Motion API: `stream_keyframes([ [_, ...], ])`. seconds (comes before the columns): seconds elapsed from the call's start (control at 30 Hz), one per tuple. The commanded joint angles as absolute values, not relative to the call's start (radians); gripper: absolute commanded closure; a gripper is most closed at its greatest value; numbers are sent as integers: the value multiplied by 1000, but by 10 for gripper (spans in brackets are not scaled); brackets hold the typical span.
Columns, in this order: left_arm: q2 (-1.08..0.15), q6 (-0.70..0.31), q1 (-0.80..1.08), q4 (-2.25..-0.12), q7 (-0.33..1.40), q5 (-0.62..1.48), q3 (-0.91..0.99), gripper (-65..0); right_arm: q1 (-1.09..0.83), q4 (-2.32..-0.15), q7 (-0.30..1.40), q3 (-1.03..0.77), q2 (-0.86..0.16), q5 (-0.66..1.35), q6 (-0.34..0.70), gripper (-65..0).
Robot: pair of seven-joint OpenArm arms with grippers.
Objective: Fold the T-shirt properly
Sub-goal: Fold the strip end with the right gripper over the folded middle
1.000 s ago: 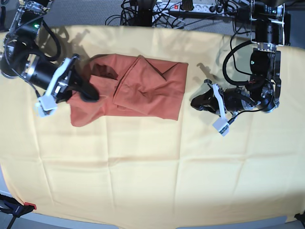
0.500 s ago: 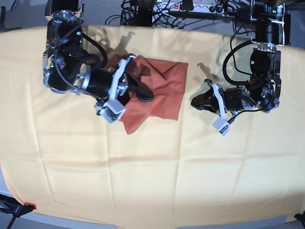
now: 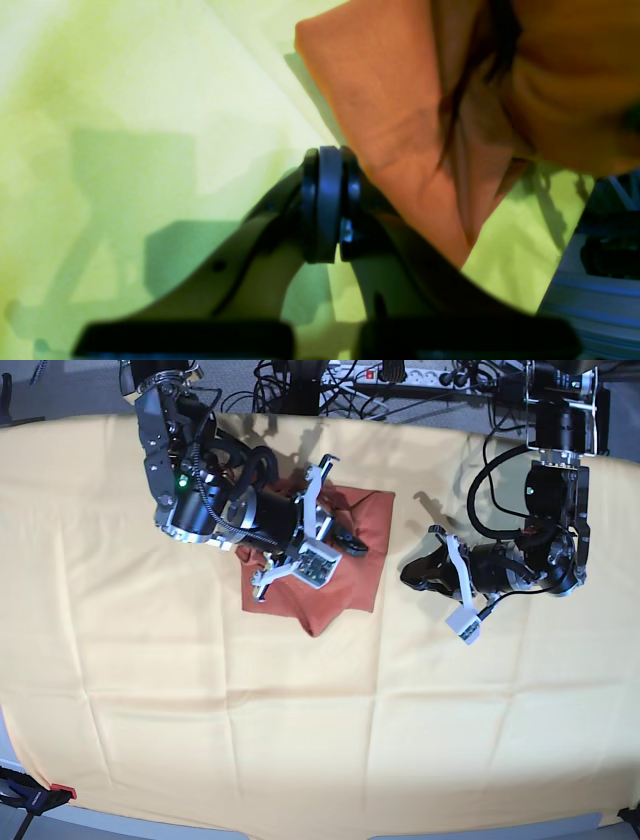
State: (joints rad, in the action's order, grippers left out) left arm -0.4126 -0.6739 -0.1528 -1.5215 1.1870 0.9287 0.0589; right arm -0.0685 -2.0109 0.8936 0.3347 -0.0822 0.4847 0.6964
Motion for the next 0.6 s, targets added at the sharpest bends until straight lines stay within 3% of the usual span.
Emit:
stream_keyframes([
  [0.0, -421, -680, -172, -1536, 1176, 955, 64, 0, -52, -2025, 849, 339, -78, 484, 698, 0],
  [0.1, -421, -680, -172, -1536, 1176, 955, 64, 0, -51, -2025, 837, 342, -77, 469, 698, -4],
  [0.23, -430, -680, -173, -1536, 1176, 956, 64, 0, -41, -2025, 841, 342, -77, 469, 698, -354],
  [0.27, -436, -681, -173, -1536, 1176, 955, 64, 0, -38, -2025, 841, 342, -77, 471, 698, -405],
  [0.57, -512, -680, -175, -1536, 1175, 961, 67, 0, -7, -2086, 879, 342, -78, 529, 698, -419],
])
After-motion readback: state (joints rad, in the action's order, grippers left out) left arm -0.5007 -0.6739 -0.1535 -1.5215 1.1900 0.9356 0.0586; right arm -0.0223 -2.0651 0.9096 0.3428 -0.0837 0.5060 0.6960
